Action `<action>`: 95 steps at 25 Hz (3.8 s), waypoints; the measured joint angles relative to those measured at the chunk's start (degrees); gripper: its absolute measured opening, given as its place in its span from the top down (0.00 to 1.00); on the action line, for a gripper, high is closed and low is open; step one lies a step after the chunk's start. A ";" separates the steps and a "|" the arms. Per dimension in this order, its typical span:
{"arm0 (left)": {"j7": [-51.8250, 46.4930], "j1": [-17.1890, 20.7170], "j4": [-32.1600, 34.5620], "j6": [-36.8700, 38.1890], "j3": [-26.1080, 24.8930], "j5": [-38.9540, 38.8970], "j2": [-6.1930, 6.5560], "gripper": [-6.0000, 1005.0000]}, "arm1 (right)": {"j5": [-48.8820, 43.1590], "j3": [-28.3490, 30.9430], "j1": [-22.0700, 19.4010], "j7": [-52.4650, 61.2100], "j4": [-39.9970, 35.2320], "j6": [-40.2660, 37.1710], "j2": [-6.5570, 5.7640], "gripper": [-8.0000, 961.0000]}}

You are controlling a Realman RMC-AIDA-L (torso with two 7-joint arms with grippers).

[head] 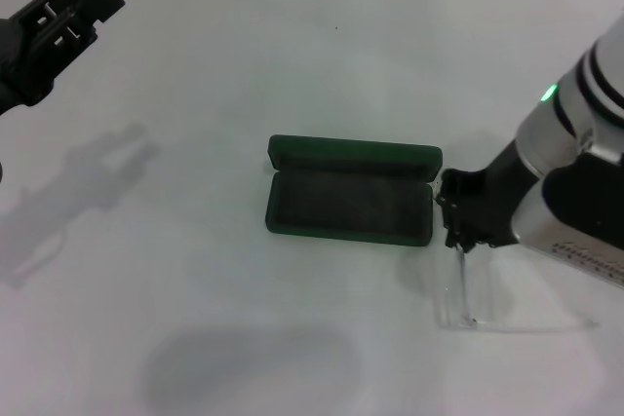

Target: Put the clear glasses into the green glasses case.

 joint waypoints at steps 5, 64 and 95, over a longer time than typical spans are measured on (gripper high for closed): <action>0.04 -0.02 0.00 0.38 -0.01 0.35 0.00 0.57 | 0.34 2.51 -1.99 3.48 -6.84 -6.65 0.02 0.93; 5.58 -13.21 5.15 18.58 4.34 -3.12 0.33 0.65 | 87.49 26.46 -11.17 11.80 54.74 2.76 -0.25 0.94; 10.41 -20.77 -5.82 15.55 6.77 5.86 0.25 0.91 | 84.97 16.14 -7.03 15.15 54.06 0.04 -0.75 0.94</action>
